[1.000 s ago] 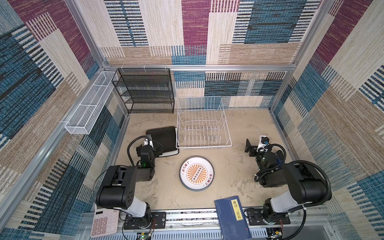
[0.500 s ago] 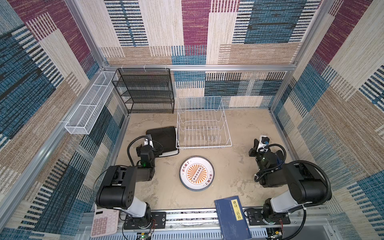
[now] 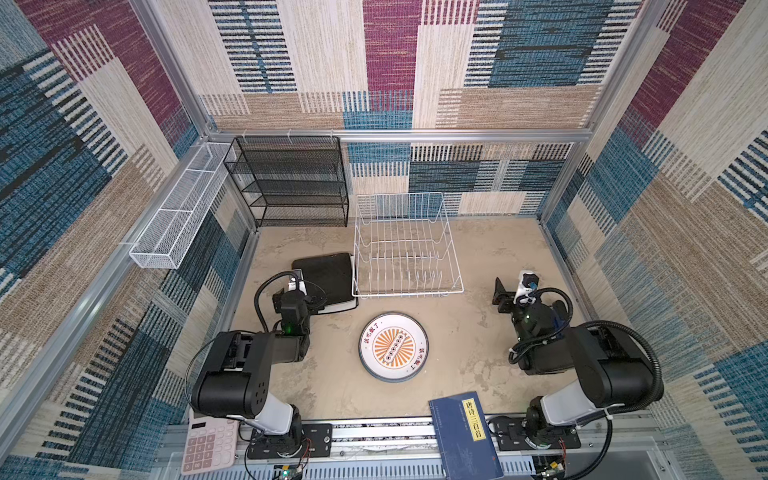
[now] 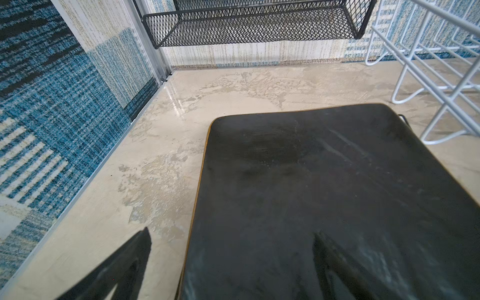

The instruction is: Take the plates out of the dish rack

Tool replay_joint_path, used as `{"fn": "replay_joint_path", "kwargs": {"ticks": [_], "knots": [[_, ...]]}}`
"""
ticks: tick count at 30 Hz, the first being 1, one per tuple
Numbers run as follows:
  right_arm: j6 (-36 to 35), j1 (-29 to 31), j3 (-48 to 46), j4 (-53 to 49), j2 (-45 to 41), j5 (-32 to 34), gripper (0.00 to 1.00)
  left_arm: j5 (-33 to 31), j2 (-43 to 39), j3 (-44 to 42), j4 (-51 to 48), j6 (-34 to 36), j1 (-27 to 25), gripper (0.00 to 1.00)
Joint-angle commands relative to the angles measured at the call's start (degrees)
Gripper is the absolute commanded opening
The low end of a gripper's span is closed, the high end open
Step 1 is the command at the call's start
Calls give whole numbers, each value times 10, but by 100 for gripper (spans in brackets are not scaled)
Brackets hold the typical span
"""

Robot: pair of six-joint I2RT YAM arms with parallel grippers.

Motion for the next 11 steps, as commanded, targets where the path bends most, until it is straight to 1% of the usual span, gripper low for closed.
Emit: {"fn": "replay_joint_path", "kwargs": {"ticks": [1, 6, 8, 11], "knots": [[-3, 0, 2, 20, 0, -2, 99, -2, -2, 2, 6, -8, 1, 99], [-2, 0, 2, 19, 0, -2, 99, 2, 1, 8, -4, -9, 3, 99], [-2, 0, 2, 19, 0, -2, 99, 29, 0, 15, -21, -19, 18, 99], [-2, 0, 2, 20, 0, -2, 99, 33, -1, 14, -20, -20, 22, 99]]}}
